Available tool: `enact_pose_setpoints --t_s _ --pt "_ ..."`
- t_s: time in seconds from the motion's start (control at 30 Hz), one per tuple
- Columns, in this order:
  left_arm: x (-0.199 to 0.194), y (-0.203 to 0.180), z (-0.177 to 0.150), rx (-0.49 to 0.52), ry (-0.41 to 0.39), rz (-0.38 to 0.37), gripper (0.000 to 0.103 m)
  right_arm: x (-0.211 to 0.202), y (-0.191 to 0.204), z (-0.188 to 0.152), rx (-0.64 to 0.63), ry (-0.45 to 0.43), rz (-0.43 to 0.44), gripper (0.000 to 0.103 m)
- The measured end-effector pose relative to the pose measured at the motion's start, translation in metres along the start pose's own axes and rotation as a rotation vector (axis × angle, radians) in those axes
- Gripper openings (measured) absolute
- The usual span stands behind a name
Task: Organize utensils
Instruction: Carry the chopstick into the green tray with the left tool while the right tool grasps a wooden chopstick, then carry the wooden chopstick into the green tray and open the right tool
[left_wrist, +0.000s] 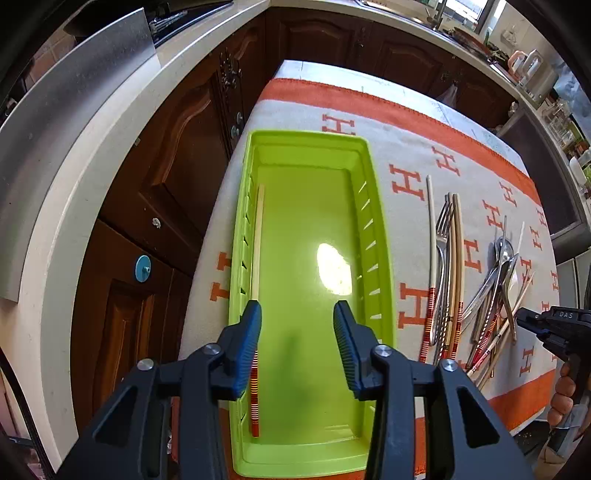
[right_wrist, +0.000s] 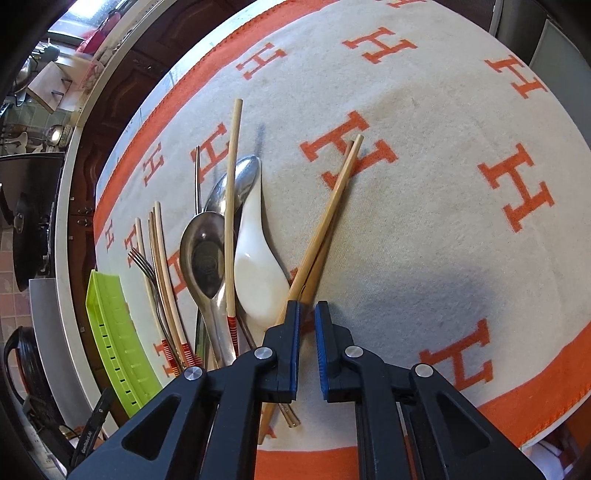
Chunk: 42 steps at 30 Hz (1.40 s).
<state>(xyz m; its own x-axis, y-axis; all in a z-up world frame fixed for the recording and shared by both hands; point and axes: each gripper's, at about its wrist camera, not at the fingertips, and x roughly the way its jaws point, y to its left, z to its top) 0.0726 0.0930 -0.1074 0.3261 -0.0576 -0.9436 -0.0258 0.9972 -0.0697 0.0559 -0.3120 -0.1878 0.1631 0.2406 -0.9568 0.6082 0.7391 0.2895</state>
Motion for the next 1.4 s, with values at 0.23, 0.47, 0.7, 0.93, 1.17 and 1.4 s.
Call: enact_pose_setpoints --t_s 0.23,0.47,0.7,0.93,1.17,1.4 --pt "-0.004 -0.003 -0.003 0.004 -0.028 0.006 0.055 0.007 0.006 0.001 0.009 -0.003 -0.040 0.010" --pt "-0.010 -0.003 -0.008 -0.009 -0.073 0.003 0.065 0.007 0.031 -0.003 -0.089 -0.038 -0.197 0.011" --pt "-0.009 0.003 -0.013 -0.030 -0.064 -0.013 0.065 -0.005 0.013 -0.009 -0.035 -0.051 -0.097 0.006" --pt "-0.018 0.014 -0.018 -0.034 -0.103 0.041 0.065 -0.042 0.006 -0.029 -0.065 -0.070 0.003 0.006" --pt "-0.032 0.039 -0.018 -0.062 -0.134 0.100 0.065 -0.086 0.064 -0.064 -0.229 -0.068 0.125 0.006" --pt "-0.047 0.058 -0.022 -0.077 -0.164 0.149 0.065 -0.076 0.181 -0.113 -0.469 0.022 0.223 0.006"
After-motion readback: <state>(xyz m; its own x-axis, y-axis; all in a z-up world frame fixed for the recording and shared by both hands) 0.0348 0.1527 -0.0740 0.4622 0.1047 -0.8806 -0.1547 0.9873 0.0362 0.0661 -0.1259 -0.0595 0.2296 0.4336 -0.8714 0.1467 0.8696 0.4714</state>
